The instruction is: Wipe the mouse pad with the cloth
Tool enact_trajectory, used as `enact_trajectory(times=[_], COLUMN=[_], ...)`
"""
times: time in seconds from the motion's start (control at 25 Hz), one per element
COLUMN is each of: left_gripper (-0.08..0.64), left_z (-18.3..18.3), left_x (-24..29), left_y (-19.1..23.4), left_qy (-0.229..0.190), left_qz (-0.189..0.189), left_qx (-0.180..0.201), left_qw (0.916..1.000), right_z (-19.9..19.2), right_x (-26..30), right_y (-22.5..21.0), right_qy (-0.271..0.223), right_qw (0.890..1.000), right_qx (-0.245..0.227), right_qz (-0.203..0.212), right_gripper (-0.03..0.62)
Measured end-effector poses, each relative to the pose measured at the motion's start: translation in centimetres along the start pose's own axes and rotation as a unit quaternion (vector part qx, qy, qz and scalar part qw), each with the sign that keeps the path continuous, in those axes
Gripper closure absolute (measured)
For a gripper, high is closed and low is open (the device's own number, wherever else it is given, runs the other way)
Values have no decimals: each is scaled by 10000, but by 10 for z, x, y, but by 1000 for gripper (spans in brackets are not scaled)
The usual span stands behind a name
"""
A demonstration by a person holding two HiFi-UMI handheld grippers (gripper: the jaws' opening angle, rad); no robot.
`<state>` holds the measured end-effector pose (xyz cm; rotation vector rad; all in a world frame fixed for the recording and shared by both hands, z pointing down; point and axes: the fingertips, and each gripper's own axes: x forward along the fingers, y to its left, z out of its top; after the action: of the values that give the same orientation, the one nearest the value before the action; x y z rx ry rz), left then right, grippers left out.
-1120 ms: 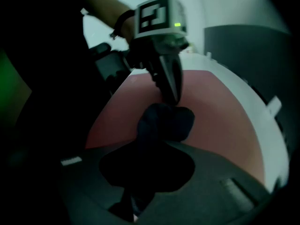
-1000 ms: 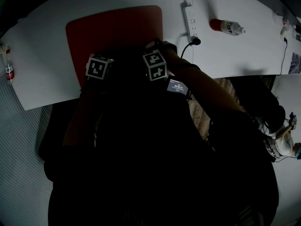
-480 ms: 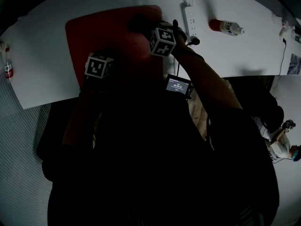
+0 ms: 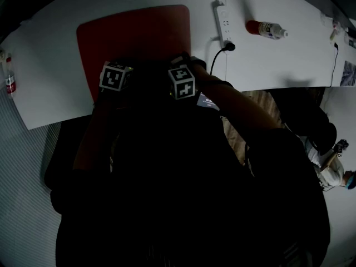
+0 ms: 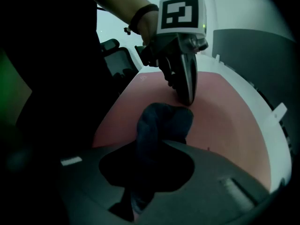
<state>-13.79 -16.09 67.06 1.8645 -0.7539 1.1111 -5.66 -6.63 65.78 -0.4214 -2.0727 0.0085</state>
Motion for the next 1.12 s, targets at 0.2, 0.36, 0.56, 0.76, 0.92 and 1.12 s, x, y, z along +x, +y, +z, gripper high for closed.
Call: enact_trajectory(times=[0.2,0.36,0.56,0.76,0.92,1.12], left_gripper=[552,552,552,552,552,552], left_z=[0,-7,-4,-3,-1,-1], left_x=[1,0,-1,-3,-1,1], left_y=[-1,1,-3,2,-3,-3], left_qy=[-84,81,1,20,-4,29], left_qz=[1,7,-9,29,-100,-111], left_qx=[-25,-32,-19,58,-25,24], left_qw=[10000,10000,10000,10000,9999,9999], right_z=[-31,-50,-58,-61,-62,-60], right_x=[-24,-49,-61,-70,-70,-67], right_y=[-56,-112,-136,-148,-152,-143], right_qy=[200,199,200,243,164,-11], right_qw=[9966,9899,9829,9752,9676,9675], right_qx=[-36,504,861,1207,1441,1796], right_qz=[-793,-1307,-1614,-1839,-2065,-1780], right_gripper=[531,529,528,528,529,532])
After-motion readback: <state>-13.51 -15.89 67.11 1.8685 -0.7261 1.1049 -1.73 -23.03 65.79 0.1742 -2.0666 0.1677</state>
